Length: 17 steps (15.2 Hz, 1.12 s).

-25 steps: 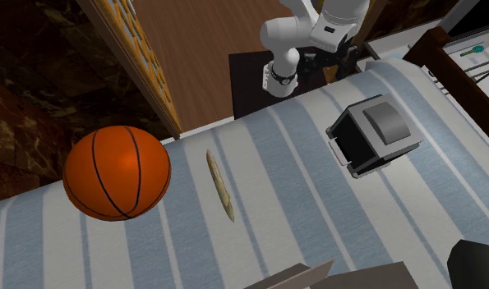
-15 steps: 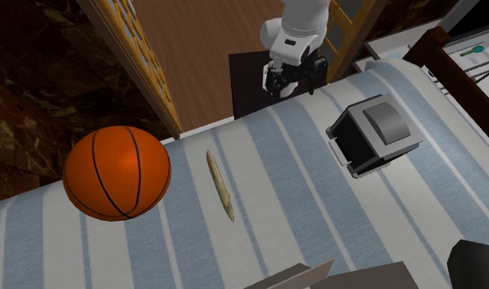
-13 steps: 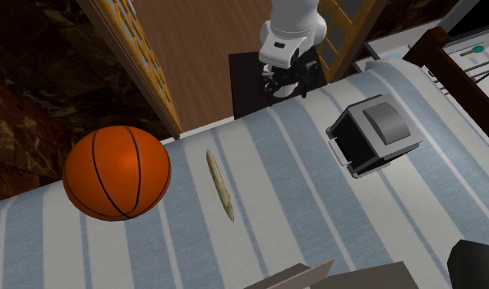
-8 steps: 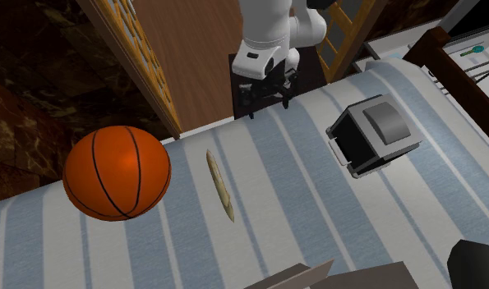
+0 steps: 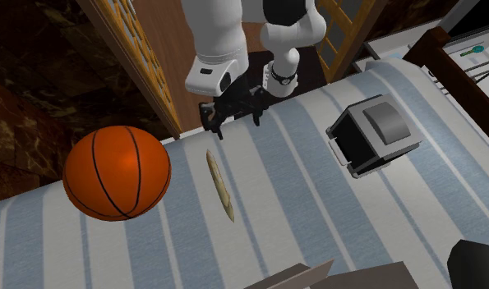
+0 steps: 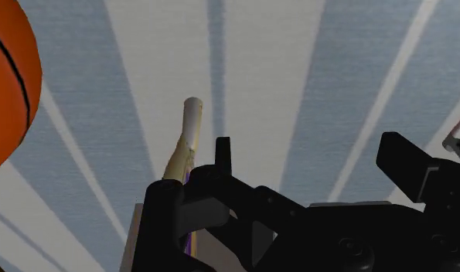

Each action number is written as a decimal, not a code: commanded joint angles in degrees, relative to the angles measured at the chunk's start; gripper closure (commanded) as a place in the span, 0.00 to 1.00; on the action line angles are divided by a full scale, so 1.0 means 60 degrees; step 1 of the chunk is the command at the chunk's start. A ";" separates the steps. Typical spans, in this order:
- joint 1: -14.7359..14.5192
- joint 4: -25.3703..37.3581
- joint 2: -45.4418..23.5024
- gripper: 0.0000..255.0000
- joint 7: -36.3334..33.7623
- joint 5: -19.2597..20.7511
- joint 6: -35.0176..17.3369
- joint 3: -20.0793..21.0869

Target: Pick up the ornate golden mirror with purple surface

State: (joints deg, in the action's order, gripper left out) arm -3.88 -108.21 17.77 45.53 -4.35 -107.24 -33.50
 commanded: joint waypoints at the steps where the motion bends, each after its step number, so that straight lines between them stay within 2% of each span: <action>1: -0.0166 0.0949 -0.0917 0.00 0.0896 -0.0652 0.0090 -0.0650; 4: -0.0179 0.2298 -0.2255 0.00 0.2124 -0.1849 0.0417 -0.1446; 6: 0.0034 0.3234 -0.3190 0.00 0.2872 -0.2752 0.0768 -0.1835; 15: -0.0010 0.2012 -0.2906 0.00 0.3042 -0.2609 -0.0256 -0.1683; 16: -0.0016 0.1996 -0.2878 1.00 0.3025 -0.2585 -0.0257 -0.1676; 17: -0.0019 0.2003 -0.2880 1.00 0.3018 -0.2585 -0.0254 -0.1674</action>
State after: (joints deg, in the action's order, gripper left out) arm -3.98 -96.09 0.44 63.65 -19.89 -108.68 -43.56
